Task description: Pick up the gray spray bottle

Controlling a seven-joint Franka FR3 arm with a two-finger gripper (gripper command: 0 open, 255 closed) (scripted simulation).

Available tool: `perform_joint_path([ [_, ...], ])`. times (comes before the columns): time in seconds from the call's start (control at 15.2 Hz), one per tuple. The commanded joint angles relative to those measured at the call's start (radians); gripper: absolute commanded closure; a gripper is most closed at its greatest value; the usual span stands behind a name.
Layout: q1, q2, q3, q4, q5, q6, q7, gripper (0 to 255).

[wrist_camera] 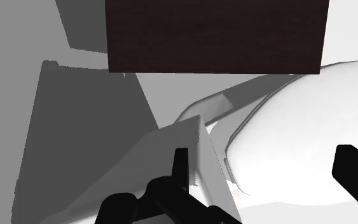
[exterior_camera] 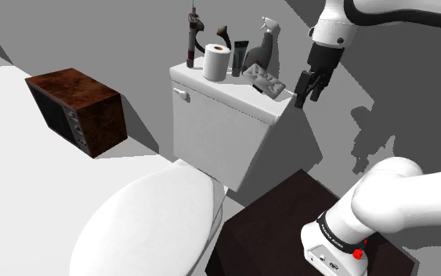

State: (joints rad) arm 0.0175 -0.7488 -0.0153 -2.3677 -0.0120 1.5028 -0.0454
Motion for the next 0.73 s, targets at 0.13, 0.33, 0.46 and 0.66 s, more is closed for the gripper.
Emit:
perform_joint_path([
  [0.13, -0.019, 0.034, 0.032, -0.005, -0.023, 0.088, 0.061, 0],
  [0.33, -0.051, 0.094, 0.080, -0.002, -0.069, 0.213, 0.158, 0],
  [0.46, -0.076, 0.138, 0.111, 0.008, -0.107, 0.290, 0.228, 0],
  [0.66, -0.121, 0.210, 0.157, 0.034, -0.177, 0.391, 0.340, 0],
])
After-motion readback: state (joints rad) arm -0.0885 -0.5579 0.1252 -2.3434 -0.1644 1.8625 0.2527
